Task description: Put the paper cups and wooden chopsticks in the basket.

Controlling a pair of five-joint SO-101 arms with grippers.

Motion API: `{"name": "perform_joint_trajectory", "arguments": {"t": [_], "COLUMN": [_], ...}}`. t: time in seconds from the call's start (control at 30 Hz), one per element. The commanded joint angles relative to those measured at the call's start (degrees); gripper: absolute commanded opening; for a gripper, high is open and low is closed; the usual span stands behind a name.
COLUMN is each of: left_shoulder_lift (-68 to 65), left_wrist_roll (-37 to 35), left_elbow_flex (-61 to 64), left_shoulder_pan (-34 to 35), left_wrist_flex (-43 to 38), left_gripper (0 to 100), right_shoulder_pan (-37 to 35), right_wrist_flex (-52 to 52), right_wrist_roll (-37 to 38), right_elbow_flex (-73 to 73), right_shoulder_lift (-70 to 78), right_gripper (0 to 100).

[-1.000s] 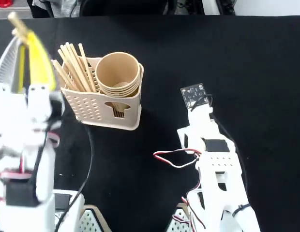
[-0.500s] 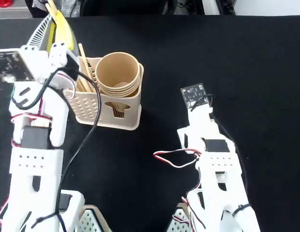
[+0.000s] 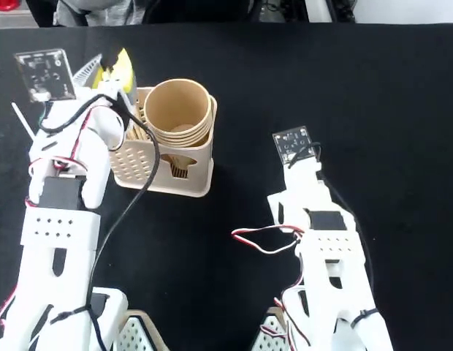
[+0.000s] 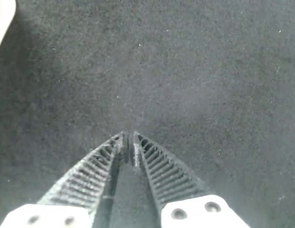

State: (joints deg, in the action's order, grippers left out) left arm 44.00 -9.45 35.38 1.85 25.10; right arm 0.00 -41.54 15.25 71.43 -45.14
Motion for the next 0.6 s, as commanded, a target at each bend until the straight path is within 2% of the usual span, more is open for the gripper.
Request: {"name": "perform_joint_trajectory", "arguments": {"t": [0.0,0.13,0.27,0.4,0.57], "left_shoulder_lift": [-0.09,-0.18,-1.49,-9.67,-27.96], "left_wrist_roll": [-0.70,-0.79,-0.62,0.53,5.36], "left_elbow_flex": [-11.21,-20.35,-25.98,-27.38,-29.49], "left_shoulder_pan": [1.45,6.55,17.45,27.30,32.92], "left_wrist_flex": [11.52,24.97,33.14,34.55,31.03], "left_gripper": [15,15,15,15,15], "right_shoulder_pan": [1.14,1.14,1.05,0.88,0.79], "right_wrist_flex": [0.79,0.79,0.79,0.62,0.62], "right_wrist_roll": [0.44,0.44,0.44,0.44,0.44], "right_elbow_flex": [-0.66,-0.66,-0.66,-0.66,-0.66], "right_shoulder_lift": [-0.31,-0.31,-0.31,-0.31,-0.31], "right_gripper": [2.8,2.8,2.8,2.8,2.8]}}
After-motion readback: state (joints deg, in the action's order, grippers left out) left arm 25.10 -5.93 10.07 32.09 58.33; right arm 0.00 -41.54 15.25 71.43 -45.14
